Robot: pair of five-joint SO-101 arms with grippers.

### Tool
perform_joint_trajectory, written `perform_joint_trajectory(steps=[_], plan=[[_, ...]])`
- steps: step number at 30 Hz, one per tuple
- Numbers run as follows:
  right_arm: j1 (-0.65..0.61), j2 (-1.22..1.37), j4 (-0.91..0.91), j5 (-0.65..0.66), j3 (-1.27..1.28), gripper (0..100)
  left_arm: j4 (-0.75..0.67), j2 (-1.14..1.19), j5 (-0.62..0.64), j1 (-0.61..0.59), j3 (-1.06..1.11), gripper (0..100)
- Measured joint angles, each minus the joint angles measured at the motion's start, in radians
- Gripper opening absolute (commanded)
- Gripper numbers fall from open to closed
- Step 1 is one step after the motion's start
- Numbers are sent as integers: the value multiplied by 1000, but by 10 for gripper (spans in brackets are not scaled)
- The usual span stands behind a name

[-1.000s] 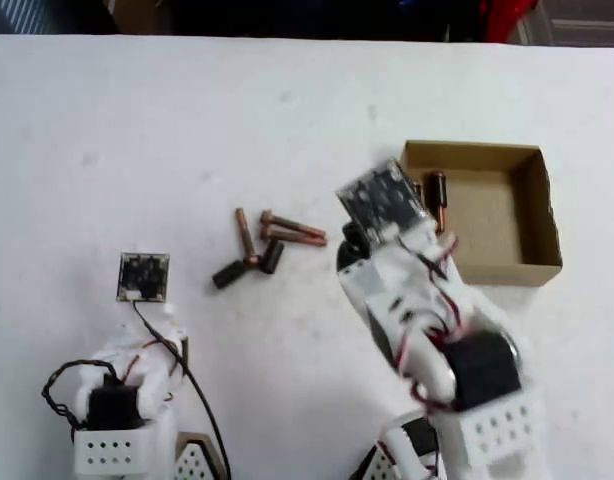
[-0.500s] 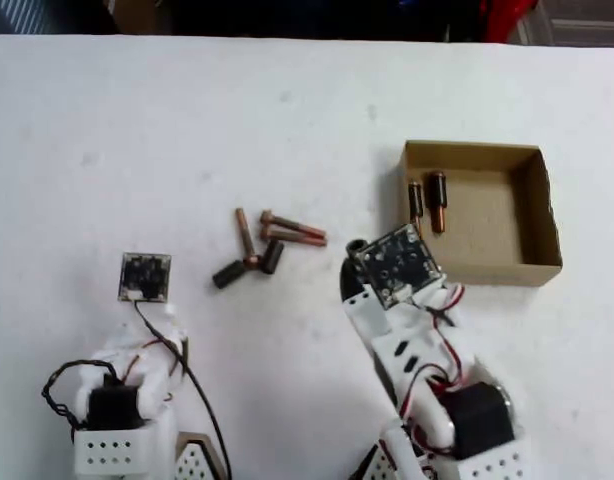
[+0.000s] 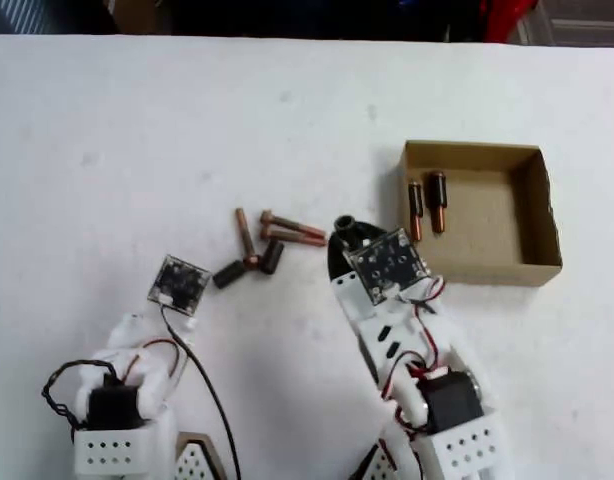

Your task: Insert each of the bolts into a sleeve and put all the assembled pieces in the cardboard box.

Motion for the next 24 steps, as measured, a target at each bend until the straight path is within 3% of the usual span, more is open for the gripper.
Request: perform_joint_trajectory(steps=[7, 18, 24], plan=[[0, -28, -37, -77, 35, 16, 0, 0, 0, 0, 0, 23], [0, -304, 146, -81, 35, 16, 0, 0, 0, 0, 0, 23], [0, -325, 109, -91, 94, 16, -2, 0, 0, 0, 0, 23]])
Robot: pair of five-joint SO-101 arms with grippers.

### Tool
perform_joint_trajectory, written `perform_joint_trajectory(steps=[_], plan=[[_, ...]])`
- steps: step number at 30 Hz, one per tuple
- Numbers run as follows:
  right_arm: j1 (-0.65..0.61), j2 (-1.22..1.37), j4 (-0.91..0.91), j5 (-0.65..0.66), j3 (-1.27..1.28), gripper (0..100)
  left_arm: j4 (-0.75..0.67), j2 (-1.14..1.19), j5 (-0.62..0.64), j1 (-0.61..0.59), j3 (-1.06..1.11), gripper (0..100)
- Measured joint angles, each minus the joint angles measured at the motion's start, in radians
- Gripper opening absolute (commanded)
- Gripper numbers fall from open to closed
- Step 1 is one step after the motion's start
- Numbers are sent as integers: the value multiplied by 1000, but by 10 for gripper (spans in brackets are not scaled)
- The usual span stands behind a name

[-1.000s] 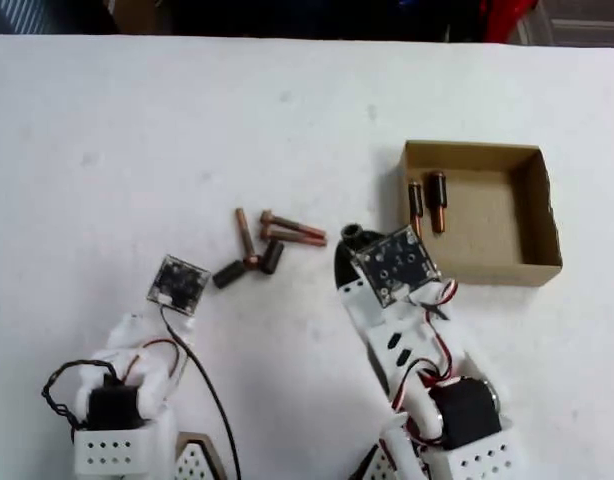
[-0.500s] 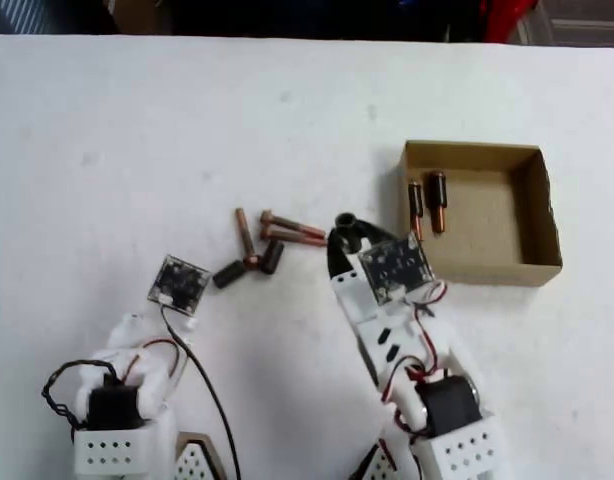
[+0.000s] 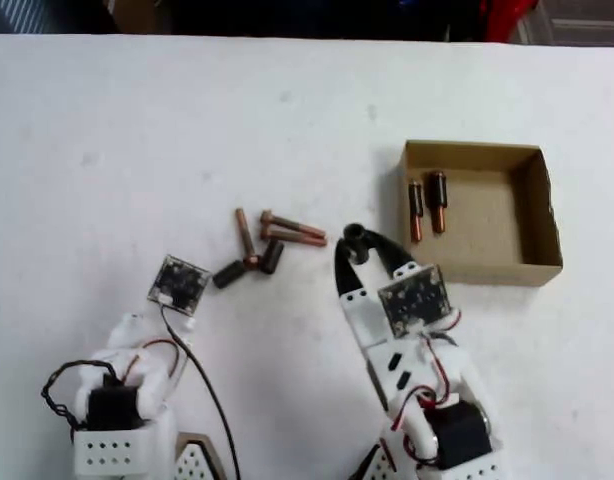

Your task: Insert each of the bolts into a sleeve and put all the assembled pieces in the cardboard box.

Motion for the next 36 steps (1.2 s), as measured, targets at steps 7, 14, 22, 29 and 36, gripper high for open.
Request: perform_joint_trajectory(steps=[7, 14, 22, 29, 36], plan=[[0, 0, -84, 0, 71, 16, -49, 0, -2, 0, 0, 22], [-26, 0, -258, 0, 195, 16, -146, 0, -2, 0, 0, 23], [-32, 0, -419, 0, 284, 16, -201, 0, -3, 0, 0, 21], [-31, 2, -502, -2, 299, 16, -201, 0, -60, 0, -3, 21], [-31, 2, -502, -2, 299, 16, -189, 0, -132, 15, -80, 20]])
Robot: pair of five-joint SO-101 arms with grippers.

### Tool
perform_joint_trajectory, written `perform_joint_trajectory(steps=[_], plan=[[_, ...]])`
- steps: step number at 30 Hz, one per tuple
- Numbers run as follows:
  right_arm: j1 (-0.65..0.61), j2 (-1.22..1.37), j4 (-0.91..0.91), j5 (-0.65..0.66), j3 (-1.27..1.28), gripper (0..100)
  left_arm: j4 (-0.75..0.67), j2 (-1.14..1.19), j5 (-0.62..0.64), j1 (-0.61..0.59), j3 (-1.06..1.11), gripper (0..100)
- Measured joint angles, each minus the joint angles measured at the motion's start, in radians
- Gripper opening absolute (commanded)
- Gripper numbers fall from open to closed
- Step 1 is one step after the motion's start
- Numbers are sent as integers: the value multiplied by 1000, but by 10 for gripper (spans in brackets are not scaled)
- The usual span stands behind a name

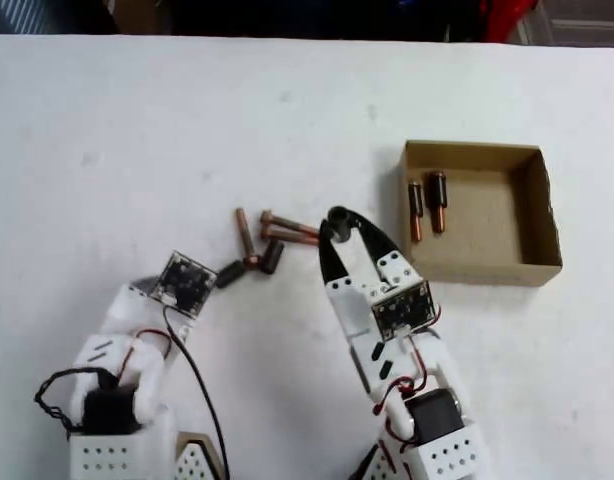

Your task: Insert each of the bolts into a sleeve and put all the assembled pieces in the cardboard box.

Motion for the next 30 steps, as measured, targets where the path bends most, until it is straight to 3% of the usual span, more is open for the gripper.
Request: perform_joint_trajectory(steps=[9, 19, 25, 30], plan=[[-2, 0, 84, 0, 0, 16, 183, 38, -2, 75, -347, 20], [-2, 0, 176, 0, 0, 16, 137, 523, -2, 78, -620, 24], [-2, 0, 181, 0, 0, 16, 51, 750, 72, 78, -694, 24], [-2, 0, 181, 0, 0, 16, 31, 980, 84, 158, -779, 24]])
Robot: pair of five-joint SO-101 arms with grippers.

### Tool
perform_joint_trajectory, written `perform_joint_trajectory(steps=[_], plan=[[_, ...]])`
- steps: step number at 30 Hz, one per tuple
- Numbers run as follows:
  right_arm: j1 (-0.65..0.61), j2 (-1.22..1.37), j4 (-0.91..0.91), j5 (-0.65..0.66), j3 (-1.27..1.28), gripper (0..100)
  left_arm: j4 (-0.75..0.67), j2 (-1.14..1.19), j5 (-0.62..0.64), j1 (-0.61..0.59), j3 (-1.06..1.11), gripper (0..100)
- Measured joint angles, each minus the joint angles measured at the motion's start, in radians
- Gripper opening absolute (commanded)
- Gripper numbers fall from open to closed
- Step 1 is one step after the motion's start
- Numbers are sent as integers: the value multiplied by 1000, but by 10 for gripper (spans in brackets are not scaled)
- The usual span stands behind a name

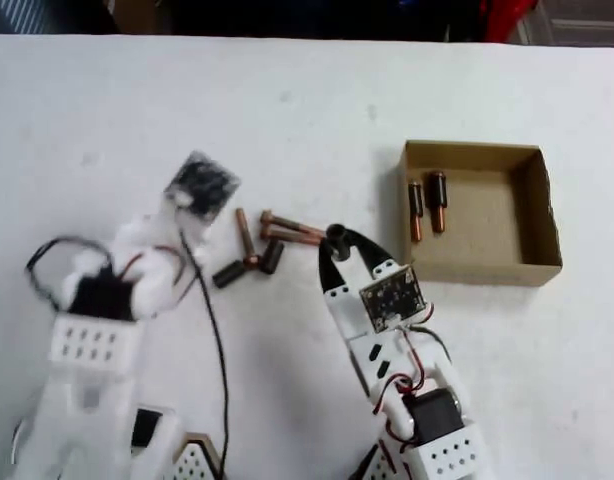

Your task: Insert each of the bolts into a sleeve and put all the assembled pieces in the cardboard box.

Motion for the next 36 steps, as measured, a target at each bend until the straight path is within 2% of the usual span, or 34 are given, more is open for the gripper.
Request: perform_joint_trajectory(steps=[6, 10, 25, 29, 36], plan=[[0, 0, 0, 0, 0, 16, -6, 284, 92, 75, -181, 25], [0, 0, 8, 0, 0, 16, -6, 474, 198, 95, -310, 85], [18, 0, 12, 0, 0, 16, -6, 1002, 726, 97, -626, 106], [21, 0, 12, 0, 0, 16, -6, 1108, 787, 101, -677, 106], [21, 0, 12, 0, 0, 16, -6, 1214, 801, 110, -727, 106]])
